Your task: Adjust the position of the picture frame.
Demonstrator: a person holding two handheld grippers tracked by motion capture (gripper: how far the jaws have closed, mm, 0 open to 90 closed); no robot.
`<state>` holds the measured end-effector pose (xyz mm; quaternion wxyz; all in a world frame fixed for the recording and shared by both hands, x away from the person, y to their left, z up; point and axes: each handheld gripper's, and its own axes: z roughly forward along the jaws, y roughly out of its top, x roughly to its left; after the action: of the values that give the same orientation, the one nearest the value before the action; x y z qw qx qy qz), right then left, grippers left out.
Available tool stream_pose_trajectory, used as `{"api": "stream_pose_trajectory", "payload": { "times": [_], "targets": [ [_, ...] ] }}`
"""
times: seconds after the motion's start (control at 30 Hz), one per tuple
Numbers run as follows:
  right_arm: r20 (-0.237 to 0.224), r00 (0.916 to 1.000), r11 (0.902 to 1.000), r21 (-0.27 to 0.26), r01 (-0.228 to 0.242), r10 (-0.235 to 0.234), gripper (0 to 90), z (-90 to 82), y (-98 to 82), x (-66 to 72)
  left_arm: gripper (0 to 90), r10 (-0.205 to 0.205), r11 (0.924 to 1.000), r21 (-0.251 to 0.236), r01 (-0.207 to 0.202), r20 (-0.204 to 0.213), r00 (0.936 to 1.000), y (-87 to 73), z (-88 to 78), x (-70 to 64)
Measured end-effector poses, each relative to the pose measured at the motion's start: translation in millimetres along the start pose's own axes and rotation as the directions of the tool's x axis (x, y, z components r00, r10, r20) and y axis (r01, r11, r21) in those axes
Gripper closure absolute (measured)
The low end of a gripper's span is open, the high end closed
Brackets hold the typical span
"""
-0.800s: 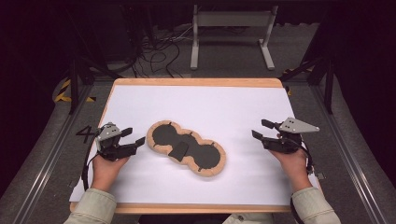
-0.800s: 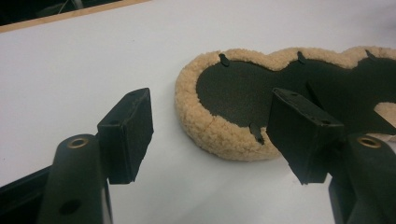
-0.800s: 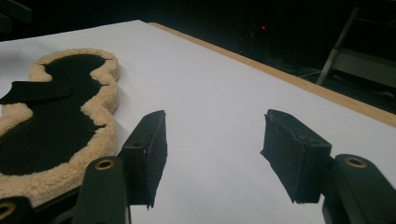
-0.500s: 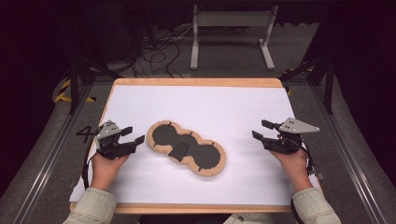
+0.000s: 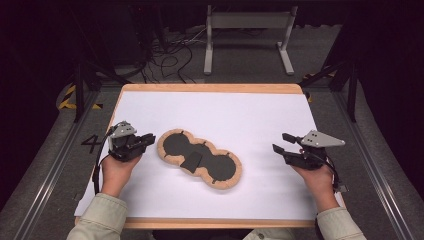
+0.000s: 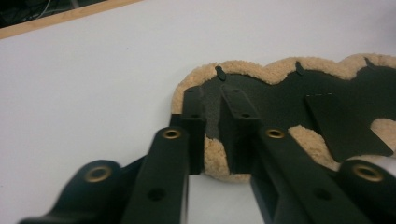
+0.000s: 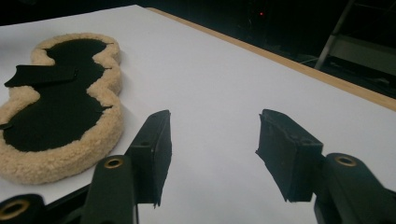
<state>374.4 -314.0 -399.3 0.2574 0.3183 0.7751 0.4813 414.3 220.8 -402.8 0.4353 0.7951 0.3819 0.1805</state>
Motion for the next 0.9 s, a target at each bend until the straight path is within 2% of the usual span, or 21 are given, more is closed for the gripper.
{"api": "stream_pose_trajectory", "payload": {
  "times": [0.07,0.13,0.17,0.23,0.33,0.4,0.43,0.53,0.77,0.83,0.9],
  "targets": [
    [0.004,1.0000,0.9999,0.010,0.000,0.000,46.9,-3.2,-1.3,0.9,89.4,0.001,1.0000,0.009,-0.001,-0.001,1.0000,3.7,4.2,0.4],
    [0.006,1.0000,0.9999,0.014,0.004,-0.004,48.3,-6.7,-2.3,2.0,89.9,0.001,1.0000,0.008,-0.001,-0.002,1.0000,5.3,6.7,1.2],
    [0.005,1.0000,0.9999,0.015,0.000,0.000,49.2,-8.3,-2.6,2.9,89.9,-0.007,0.9995,0.031,0.008,-0.008,0.9999,9.1,12.2,2.7],
    [0.007,1.0000,0.9998,0.020,-0.002,0.002,50.5,-11.5,-3.2,4.5,90.0,-0.010,0.9992,0.038,0.011,-0.014,0.9998,11.1,14.9,4.0],
    [0.004,1.0000,0.9997,0.024,0.000,0.000,51.2,-13.7,-3.9,6.6,90.0,-0.055,0.9964,0.064,0.056,-0.021,0.9983,16.4,23.9,10.8],
    [0.000,1.0000,0.9994,0.032,0.009,-0.009,51.7,-15.5,-4.7,10.1,90.0,-0.084,0.9913,0.099,0.087,-0.029,0.9960,17.9,34.0,18.3],
    [-0.001,0.9999,0.9994,0.033,0.010,-0.010,51.7,-15.9,-4.8,10.8,90.0,-0.084,0.9913,0.099,0.087,-0.029,0.9960,17.9,34.0,18.3],
    [-0.005,0.9999,0.9992,0.038,0.010,-0.010,51.9,-17.0,-5.0,12.8,90.0,-0.135,0.9799,0.145,0.137,-0.026,0.9905,16.0,48.6,27.2],
    [-0.010,0.9999,0.9988,0.048,0.014,-0.013,52.1,-20.0,-6.5,17.9,90.0,-0.161,0.9573,0.239,0.162,-0.027,0.9867,11.0,73.0,37.9],
    [-0.010,0.9998,0.9986,0.050,0.016,-0.016,51.9,-20.6,-6.6,18.3,90.0,-0.162,0.9550,0.248,0.163,-0.026,0.9864,9.8,75.5,39.8],
    [-0.012,0.9999,0.9988,0.047,0.009,-0.008,51.6,-22.3,-7.1,19.9,89.2,-0.183,0.9451,0.274,0.179,-0.012,0.9831,7.9,80.3,42.6]
  ]
}}
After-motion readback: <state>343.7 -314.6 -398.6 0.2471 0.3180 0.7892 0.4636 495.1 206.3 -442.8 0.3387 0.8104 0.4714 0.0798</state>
